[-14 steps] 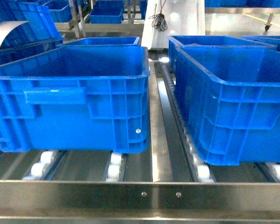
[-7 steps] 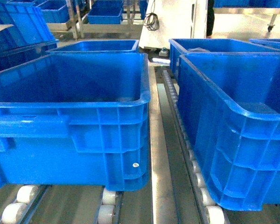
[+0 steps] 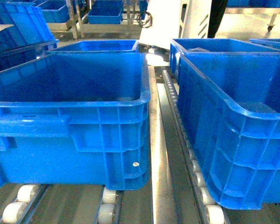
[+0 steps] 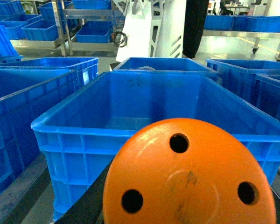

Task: Sort blue parts and orange caps into right shelf containers

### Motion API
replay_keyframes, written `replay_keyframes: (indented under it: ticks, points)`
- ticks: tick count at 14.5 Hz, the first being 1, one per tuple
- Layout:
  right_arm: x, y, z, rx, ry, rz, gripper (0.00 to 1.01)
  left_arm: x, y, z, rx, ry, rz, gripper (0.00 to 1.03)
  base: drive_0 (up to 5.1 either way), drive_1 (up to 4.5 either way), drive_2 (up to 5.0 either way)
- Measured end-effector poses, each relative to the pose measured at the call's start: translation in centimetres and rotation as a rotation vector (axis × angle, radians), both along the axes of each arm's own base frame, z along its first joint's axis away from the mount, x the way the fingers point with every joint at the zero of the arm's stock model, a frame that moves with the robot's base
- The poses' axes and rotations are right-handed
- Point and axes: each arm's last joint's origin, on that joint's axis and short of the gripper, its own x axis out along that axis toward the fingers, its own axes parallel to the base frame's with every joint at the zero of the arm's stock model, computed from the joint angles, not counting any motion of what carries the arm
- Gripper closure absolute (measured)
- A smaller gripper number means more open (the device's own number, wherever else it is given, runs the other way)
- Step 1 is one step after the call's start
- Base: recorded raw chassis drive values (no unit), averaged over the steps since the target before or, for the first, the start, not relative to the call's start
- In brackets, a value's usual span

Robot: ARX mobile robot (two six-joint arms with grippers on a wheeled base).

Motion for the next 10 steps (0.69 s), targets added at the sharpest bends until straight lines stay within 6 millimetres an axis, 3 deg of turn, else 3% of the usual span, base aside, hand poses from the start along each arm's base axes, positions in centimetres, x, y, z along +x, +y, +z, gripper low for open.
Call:
replay_keyframes:
  ticks: [10]
  points:
    - [0.00, 0.00, 0.00, 0.000, 0.000, 0.000, 0.56, 0.00, 0.00, 0.00, 0.000, 0.000, 0.000, 0.60, -0.1, 4.05, -4.2]
